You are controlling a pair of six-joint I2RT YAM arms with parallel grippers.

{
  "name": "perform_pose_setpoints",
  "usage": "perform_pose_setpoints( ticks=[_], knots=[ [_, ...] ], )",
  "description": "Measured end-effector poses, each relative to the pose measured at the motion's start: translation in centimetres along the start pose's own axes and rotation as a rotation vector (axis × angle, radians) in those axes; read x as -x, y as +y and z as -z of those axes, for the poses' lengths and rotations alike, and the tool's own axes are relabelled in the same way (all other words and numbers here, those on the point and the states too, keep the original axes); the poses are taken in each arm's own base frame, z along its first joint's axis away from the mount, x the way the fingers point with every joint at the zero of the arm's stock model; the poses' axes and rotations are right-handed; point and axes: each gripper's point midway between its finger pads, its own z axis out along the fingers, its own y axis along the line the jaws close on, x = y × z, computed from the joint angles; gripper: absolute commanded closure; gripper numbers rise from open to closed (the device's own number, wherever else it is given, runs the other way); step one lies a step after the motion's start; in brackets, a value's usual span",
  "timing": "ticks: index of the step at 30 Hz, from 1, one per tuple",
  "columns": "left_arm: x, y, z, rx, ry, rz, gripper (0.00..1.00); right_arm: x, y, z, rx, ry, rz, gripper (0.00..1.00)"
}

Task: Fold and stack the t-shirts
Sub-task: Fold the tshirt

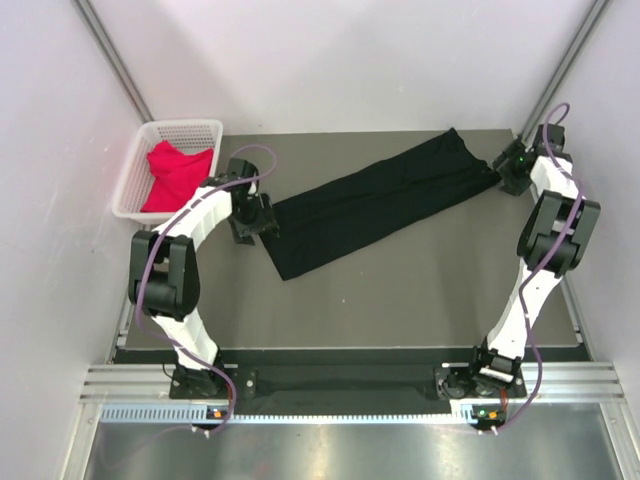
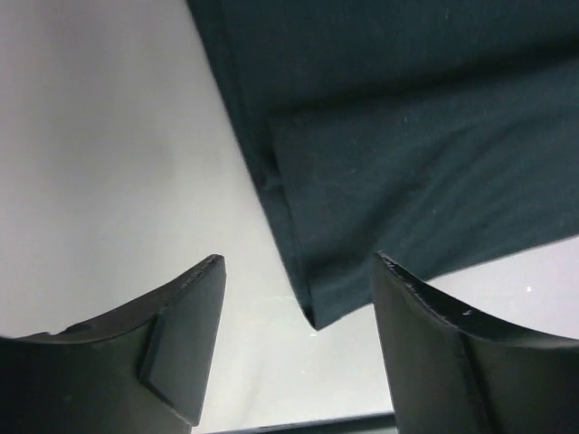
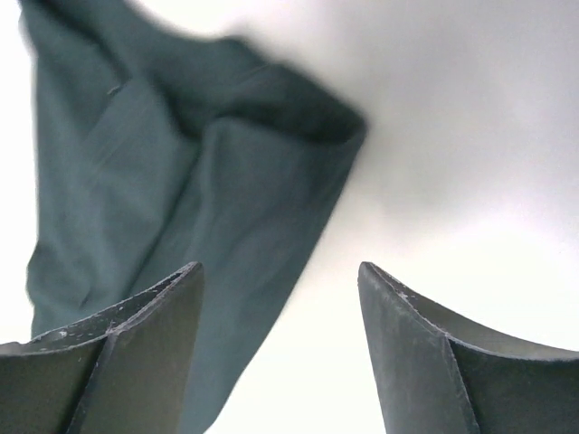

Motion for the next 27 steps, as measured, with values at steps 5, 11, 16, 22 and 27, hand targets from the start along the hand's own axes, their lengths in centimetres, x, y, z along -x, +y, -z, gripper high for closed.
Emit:
perform_pose_setpoints(
  ticks=[5, 11, 16, 22, 27],
  knots=[
    [-2.9, -0.8, -1.4, -0.052, 0.080, 0.052, 0.38, -1.1, 3.3, 3.2, 0.057, 0.005, 0.056, 0.33],
    [-6.3, -2.7, -2.0, -0.077, 0.151, 0.006, 0.36, -7.2, 6.3, 4.0, 0.120, 0.111, 0.123, 0.36],
    [-7.9, -2.8, -2.4, -0.068, 0.180, 0.000, 0.37, -13.6, 5.7, 3.4, 0.117, 0.248, 0.140, 0.36],
    [-8.7, -1.6, -2.7, -0.019, 0.196, 0.026, 0.37, -16.3, 4.2, 3.8, 0.094, 0.303, 0.127, 0.36],
    [-9.7, -1.1, -2.9, -0.004, 0.220, 0.049, 0.36, -15.9, 4.9, 5.1, 0.120, 0.269, 0.136, 0.37]
  ],
)
